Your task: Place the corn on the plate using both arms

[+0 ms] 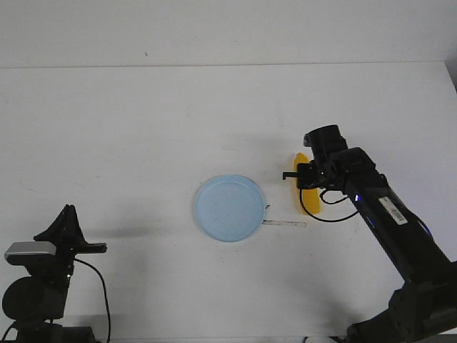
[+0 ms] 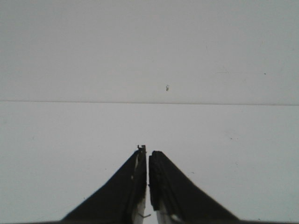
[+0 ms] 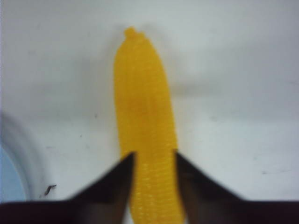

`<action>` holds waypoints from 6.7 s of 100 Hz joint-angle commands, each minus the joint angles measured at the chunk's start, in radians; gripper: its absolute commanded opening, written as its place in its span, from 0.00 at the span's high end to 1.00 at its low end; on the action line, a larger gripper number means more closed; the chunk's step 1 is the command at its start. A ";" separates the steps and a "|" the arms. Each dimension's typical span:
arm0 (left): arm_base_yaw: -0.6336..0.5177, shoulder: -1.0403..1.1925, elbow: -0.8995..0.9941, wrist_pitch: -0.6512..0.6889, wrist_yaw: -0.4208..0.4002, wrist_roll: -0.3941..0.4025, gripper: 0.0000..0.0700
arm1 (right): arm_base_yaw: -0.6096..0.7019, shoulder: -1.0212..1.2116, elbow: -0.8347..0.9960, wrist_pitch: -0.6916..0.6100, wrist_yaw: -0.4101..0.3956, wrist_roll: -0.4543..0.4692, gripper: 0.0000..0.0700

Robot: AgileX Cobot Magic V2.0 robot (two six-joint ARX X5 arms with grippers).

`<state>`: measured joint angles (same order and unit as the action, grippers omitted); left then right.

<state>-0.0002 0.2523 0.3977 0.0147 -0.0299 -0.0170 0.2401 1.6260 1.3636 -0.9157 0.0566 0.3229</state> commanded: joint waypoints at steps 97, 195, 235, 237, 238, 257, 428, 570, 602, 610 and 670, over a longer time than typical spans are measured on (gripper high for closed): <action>0.001 0.000 0.007 0.013 -0.005 0.006 1.00 | -0.006 0.176 0.016 0.066 0.014 -0.040 0.57; 0.001 0.000 0.007 0.013 -0.005 0.006 1.00 | 0.234 0.103 0.124 0.136 -0.256 -0.148 0.64; 0.001 0.000 0.007 0.013 -0.005 0.006 1.00 | 0.344 0.118 0.123 0.172 -0.245 -0.148 0.64; 0.001 0.000 0.007 0.013 -0.005 0.006 1.00 | 0.346 0.119 0.123 0.171 -0.248 -0.148 0.64; 0.001 0.000 0.007 0.013 -0.005 0.006 1.00 | 0.348 0.120 0.123 0.171 -0.248 -0.148 0.64; 0.001 0.000 0.007 0.013 -0.005 0.006 1.00 | 0.363 0.162 0.123 0.161 -0.304 -0.140 0.64; 0.001 0.000 0.007 0.013 -0.005 0.006 1.00 | 0.389 0.068 0.122 0.129 0.090 -0.210 0.89; 0.001 0.000 0.007 0.013 -0.005 0.006 1.00 | -0.157 -0.819 -0.753 0.540 0.151 -0.144 0.98; 0.001 0.000 0.007 0.013 -0.005 0.006 1.00 | -0.164 -1.039 -0.872 0.741 -0.047 -0.380 0.98; 0.001 0.000 0.007 0.013 -0.005 0.006 1.00 | -0.164 -1.083 -0.888 0.779 -0.096 -0.384 0.98; 0.001 0.000 0.007 0.013 -0.005 0.006 1.00 | -0.164 -1.401 -0.889 0.787 -0.102 -0.380 0.98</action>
<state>-0.0002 0.2523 0.3977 0.0147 -0.0299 -0.0170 0.0765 0.2340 0.4747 -0.1371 -0.0471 -0.0547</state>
